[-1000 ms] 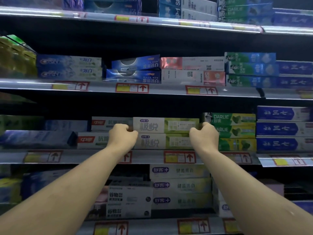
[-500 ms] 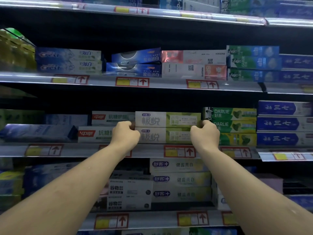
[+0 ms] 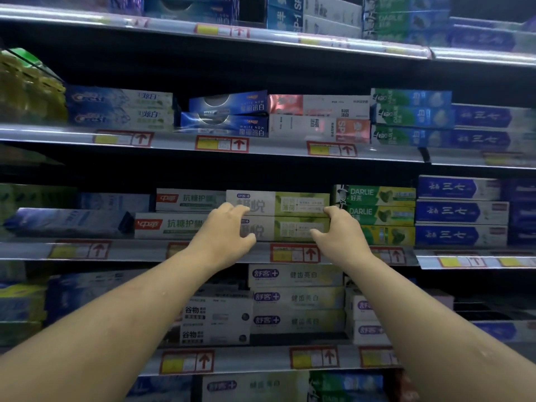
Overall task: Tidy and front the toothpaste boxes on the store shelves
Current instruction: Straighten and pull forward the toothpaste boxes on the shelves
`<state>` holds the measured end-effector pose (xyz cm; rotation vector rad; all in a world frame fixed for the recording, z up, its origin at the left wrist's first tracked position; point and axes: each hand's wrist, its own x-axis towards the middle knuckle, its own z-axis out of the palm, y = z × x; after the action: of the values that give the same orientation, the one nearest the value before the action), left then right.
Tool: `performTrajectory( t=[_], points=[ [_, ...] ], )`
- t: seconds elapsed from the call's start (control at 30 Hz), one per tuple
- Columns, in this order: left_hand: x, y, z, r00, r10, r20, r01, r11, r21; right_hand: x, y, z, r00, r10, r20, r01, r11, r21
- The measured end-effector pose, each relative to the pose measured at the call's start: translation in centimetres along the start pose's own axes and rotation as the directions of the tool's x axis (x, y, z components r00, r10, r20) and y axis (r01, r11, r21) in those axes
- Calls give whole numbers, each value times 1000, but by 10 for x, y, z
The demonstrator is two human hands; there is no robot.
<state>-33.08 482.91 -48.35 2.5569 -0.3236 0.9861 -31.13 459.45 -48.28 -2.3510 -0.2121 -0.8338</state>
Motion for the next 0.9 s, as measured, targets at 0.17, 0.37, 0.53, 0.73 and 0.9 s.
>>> performTrajectory(
  t=[0.17, 0.37, 0.53, 0.73, 0.9],
  points=[
    [-23, 34, -9, 992, 88, 92, -100, 987, 124, -25, 1, -24, 996, -69, 50, 73, 993, -88],
    [-57, 74, 2, 981, 160, 109, -174, 976, 131, -72, 14, -51, 990, -112, 82, 125, 978, -165],
    [-86, 102, 35, 972, 180, 148, -193, 978, 77, -113, 44, -62, 983, -92, 156, 125, 967, -221],
    [-121, 118, 114, 938, 160, 307, -148, 987, -60, -153, 110, -44, 967, 19, 254, 45, 969, -244],
    [-163, 112, 205, 870, 130, 476, -85, 990, -114, -190, 189, -1, 923, 161, 351, -64, 960, -272]
  ],
)
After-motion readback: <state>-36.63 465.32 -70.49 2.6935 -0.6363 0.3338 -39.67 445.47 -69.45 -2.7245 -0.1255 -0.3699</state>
